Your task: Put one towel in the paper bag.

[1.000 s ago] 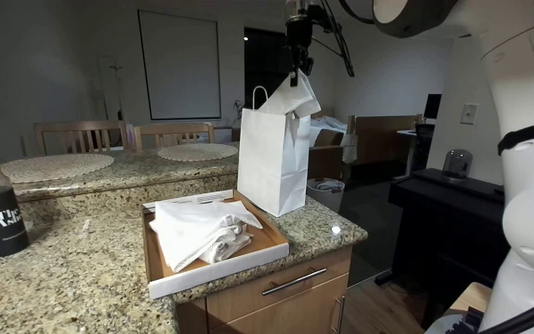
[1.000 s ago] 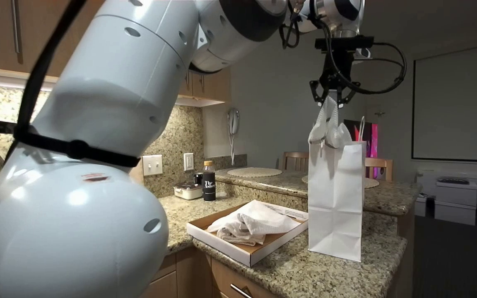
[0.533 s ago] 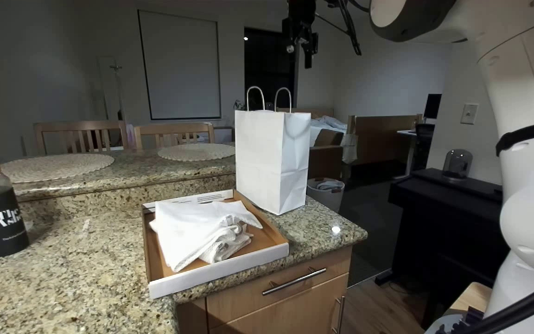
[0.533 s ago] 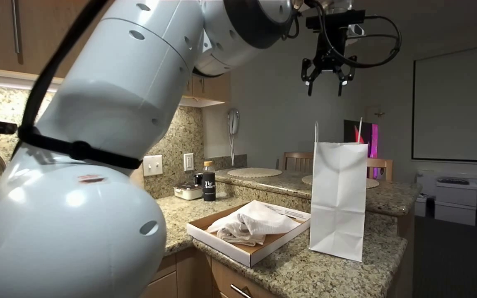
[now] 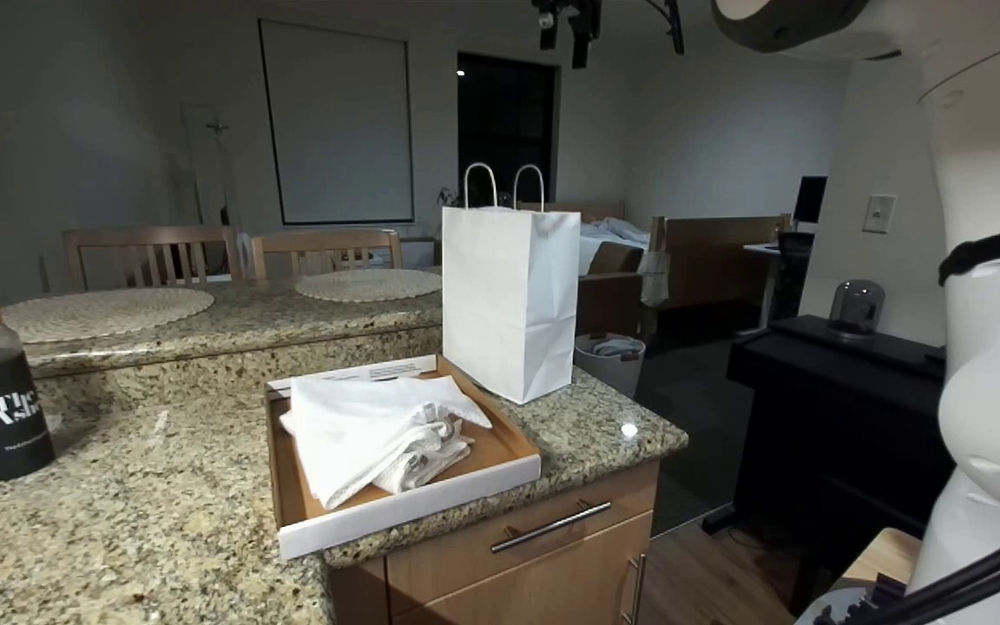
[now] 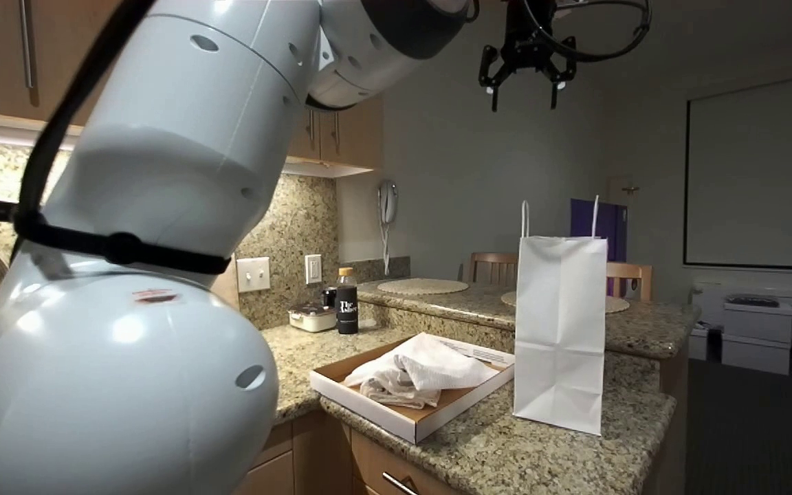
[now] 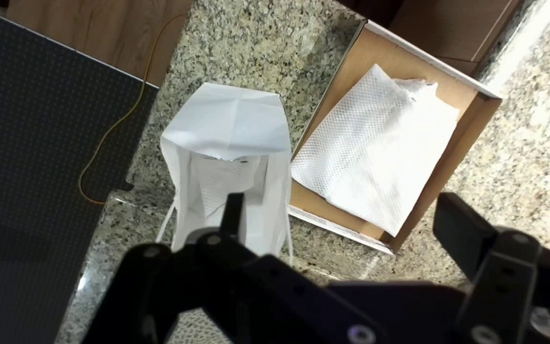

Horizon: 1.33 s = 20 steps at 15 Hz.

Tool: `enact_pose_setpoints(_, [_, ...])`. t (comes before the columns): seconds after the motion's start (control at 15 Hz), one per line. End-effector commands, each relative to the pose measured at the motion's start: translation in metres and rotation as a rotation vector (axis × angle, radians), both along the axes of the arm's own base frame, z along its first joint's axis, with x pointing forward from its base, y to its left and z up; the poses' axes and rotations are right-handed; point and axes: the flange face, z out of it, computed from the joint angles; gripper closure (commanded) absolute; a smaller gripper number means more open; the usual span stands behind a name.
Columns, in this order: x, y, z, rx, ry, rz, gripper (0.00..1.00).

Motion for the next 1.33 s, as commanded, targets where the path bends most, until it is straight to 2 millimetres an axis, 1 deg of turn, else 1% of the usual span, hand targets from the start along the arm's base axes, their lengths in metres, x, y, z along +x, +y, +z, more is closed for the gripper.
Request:
enact_pose_setpoints(0.0, [-0.026,0.031,0.025,0.008,-0.020,0.107,0.00])
enact_pose_setpoints(0.13, [-0.029,0.060,0.036,0.018,-0.062,0.139,0.00])
enact_pose_setpoints(0.2, [-0.028,0.079,0.039,0.030,-0.087,0.168,0.00])
enact_pose_setpoints(0.33, [-0.021,0.116,0.043,0.054,-0.148,0.212,0.00])
enact_pose_setpoints(0.47, [-0.005,0.152,0.040,0.075,-0.217,0.243,0.00])
enact_pose_setpoints(0.67, [0.017,0.201,0.020,0.119,-0.280,0.274,0.00])
enact_pose_setpoints(0.87, [0.040,0.238,-0.013,0.178,-0.340,0.269,0.00])
enact_pose_setpoints(1.0, [0.055,0.257,-0.043,0.181,-0.356,0.225,0.00])
enact_pose_setpoints(1.13, [0.064,0.269,-0.080,0.161,-0.330,0.189,0.00])
enact_pose_setpoints(1.27, [0.066,0.279,-0.122,0.143,-0.260,0.158,0.00])
